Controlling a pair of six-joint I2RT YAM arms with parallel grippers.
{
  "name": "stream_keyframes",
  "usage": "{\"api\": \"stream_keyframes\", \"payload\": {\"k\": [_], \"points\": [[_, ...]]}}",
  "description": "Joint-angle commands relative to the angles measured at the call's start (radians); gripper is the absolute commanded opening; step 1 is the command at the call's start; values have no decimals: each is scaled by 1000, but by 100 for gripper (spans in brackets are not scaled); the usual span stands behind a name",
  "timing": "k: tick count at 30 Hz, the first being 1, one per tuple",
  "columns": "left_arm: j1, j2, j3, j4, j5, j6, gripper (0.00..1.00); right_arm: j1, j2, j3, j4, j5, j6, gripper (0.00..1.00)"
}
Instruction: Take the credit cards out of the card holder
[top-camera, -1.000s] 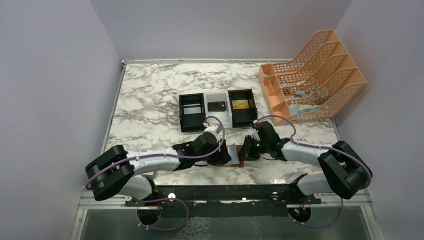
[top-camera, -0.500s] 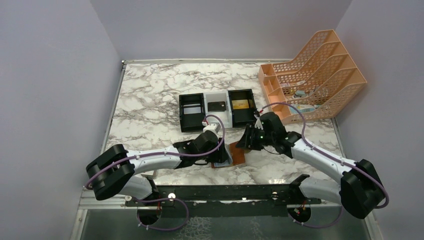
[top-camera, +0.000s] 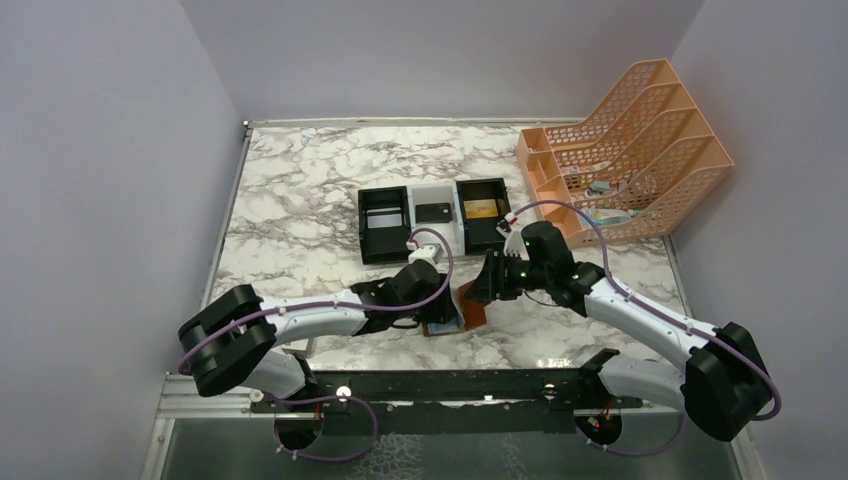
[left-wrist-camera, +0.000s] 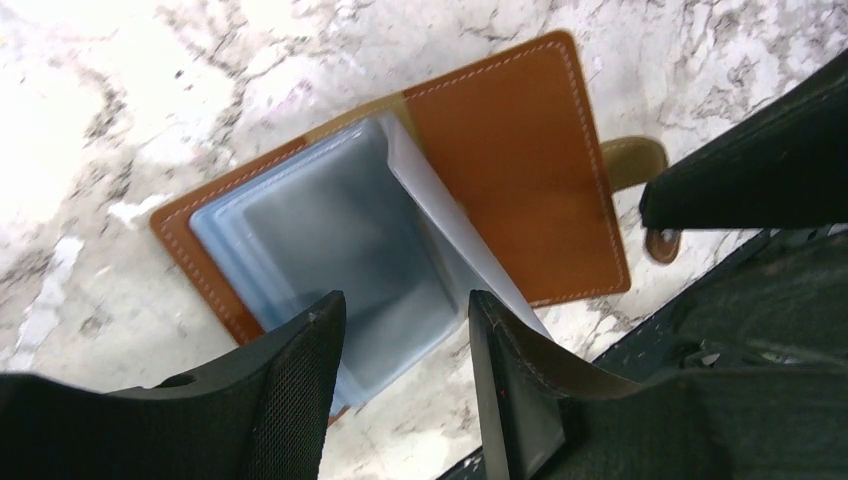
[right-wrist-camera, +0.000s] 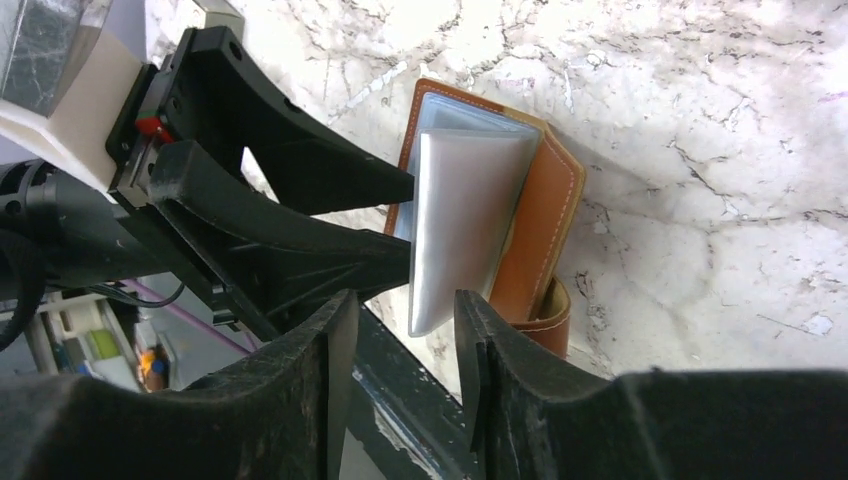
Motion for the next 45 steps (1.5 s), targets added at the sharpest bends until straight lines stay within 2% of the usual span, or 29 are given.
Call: {"api": "stream_keyframes", "payload": {"k": [1, 3, 4, 7, 11, 14, 17, 29, 32, 38, 45], "points": [[2, 74, 81, 71, 31, 25, 50, 1, -1, 3, 2, 19, 0, 34], [2, 124, 124, 80, 76, 42, 49, 1, -6, 17, -109, 204, 109, 14], [2, 150, 145, 87, 97, 49, 48, 1, -11, 9, -141, 276, 170, 13], [2, 211, 182, 99, 120, 60, 43, 1, -58, -12, -185, 401, 262, 15], [2, 276, 189, 120, 150, 65, 41, 0, -150, -24, -222, 512, 286, 21], [1, 329, 179, 128, 161, 56, 35, 0, -176, -21, -209, 493, 259, 23], [-1, 360, 150, 129, 151, 54, 32, 0, -150, -12, -176, 411, 227, 26], [-1, 291, 88, 118, 151, 76, 30, 1, 130, 29, 11, 111, 120, 24], [-1, 278, 90, 118, 147, 73, 30, 1, 192, 45, 6, 112, 105, 22], [-1, 167, 99, 58, 140, 64, 31, 1, 250, 18, -27, 225, 107, 22], [4, -31, 90, -123, -15, 108, 37, 0, 337, -23, 0, 225, 87, 20]]}}
